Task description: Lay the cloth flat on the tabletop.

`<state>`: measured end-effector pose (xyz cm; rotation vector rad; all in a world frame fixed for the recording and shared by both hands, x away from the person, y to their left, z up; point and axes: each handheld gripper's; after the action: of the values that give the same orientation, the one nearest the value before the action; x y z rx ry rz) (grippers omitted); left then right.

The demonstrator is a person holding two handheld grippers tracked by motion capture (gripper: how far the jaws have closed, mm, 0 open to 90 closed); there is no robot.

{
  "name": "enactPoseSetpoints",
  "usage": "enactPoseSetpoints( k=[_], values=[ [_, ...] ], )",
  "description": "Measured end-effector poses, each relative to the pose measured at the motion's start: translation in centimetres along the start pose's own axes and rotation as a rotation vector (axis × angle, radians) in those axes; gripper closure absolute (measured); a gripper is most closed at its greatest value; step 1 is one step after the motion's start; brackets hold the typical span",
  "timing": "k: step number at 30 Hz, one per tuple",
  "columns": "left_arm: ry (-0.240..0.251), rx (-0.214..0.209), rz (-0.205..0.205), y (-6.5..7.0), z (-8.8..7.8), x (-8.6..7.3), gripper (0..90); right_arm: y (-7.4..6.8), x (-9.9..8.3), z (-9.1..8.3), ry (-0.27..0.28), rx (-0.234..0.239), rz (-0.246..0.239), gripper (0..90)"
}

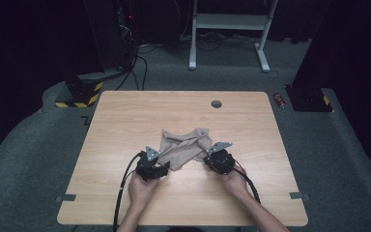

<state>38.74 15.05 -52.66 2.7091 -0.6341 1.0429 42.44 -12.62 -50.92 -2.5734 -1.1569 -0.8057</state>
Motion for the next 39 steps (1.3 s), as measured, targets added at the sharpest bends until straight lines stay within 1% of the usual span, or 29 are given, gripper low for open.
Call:
enactPoseSetpoints(
  k=[2,3,7,9,11,15,18,20,21,22,24,27,29,30,31,32,33,35,36,37,39],
  values=[
    [0.0,0.0,0.0,0.0,0.0,0.0,35.5,0.3,0.0,-0.9,0.018,-0.001,-0.001,87.8],
    [0.0,0.0,0.0,0.0,0.0,0.0,35.5,0.5,0.0,-1.6,0.037,-0.002,-0.001,87.9],
    [0.0,0.001,0.0,0.0,0.0,0.0,35.5,0.9,0.0,-3.8,0.08,-0.017,-0.019,87.9],
    [0.001,0.001,0.0,0.0,0.0,0.0,35.4,1.3,-0.5,-4.6,0.083,-0.029,-0.015,87.9],
    [0.001,0.001,0.0,0.0,0.0,0.0,35.5,1.6,-1.0,-4.7,0.065,-0.033,-0.013,87.9],
    [0.0,0.002,0.001,0.0,-0.1,-0.1,35.5,1.9,-2.5,-4.0,0.02,-0.038,-0.005,87.9],
    [0.011,0.011,0.001,0.0,-0.2,-0.2,37.2,2.1,-3.6,-3.7,-0.002,-0.027,0.012,87.8],
    [0.012,0.023,0.005,0.0,-0.3,-0.3,39.5,2.2,-4.0,-3.7,-0.007,-0.018,0.025,86.9],
    [0.017,0.025,0.0,0.0,-0.3,-0.3,40.1,2.2,-4.1,-3.7,-0.005,-0.018,0.035,84.8],
    [0.023,0.029,0.0,0.0,-0.4,-0.3,41.1,2.2,-4.2,-3.7,-0.002,-0.022,0.034,83.6],
    [0.053,0.042,0.01,0.1,-0.7,-0.5,43.8,2.0,-4.1,-3.9,0.016,-0.028,0.03,80.4],
    [0.103,0.019,-0.004,0.0,-1.2,-0.7,45.6,1.5,-3.9,-4.2,0.056,-0.027,0.02,75.4],
    [0.121,0.002,-0.01,0.1,-1.4,-0.7,47.0,1.3,-3.8,-4.1,0.07,-0.026,0.02,73.0],
    [0.117,-0.005,-0.002,0.2,-1.3,-0.6,47.9,1.2,-3.7,-4.0,0.083,-0.022,0.021,72.1],
    [0.109,-0.006,0.017,0.6,-1.3,-0.4,48.8,1.2,-3.7,-3.8,0.087,-0.016,0.024,71.1],
    [0.115,-0.003,0.035,1.0,-1.3,-0.1,50.3,1.1,-3.7,-3.7,0.091,-0.009,0.032,69.8],
    [0.116,-0.005,0.061,1.4,-1.3,0.2,51.6,1.1,-3.7,-3.6,0.092,-0.003,0.041,69.2],
    [0.119,-0.013,0.1,2.1,-1.2,1.0,54.1,1.1,-3.8,-3.6,0.099,-0.005,0.043,68.2],
    [0.109,-0.012,0.112,2.4,-1.1,1.4,54.6,1.2,-3.9,-3.6,0.106,0.0,0.053,68.0],
    [0.108,-0.014,0.12,2.5,-1.0,1.7,55.4,1.4,-4.1,-3.8,0.113,0.008,0.073,68.0],
    [0.087,-0.016,0.124,2.7,-0.5,2.4,56.0,2.0,-4.3,-4.1,0.123,0.009,0.106,68.3]
  ],
)
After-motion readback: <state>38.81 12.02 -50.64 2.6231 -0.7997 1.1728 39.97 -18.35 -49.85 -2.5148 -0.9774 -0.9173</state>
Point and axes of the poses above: each handheld gripper's, and its own axes: z roughly forward along the jaws, x roughly out of its top, y roughly to its right, and after that the axes turned 7 degrees about -y, right-handed
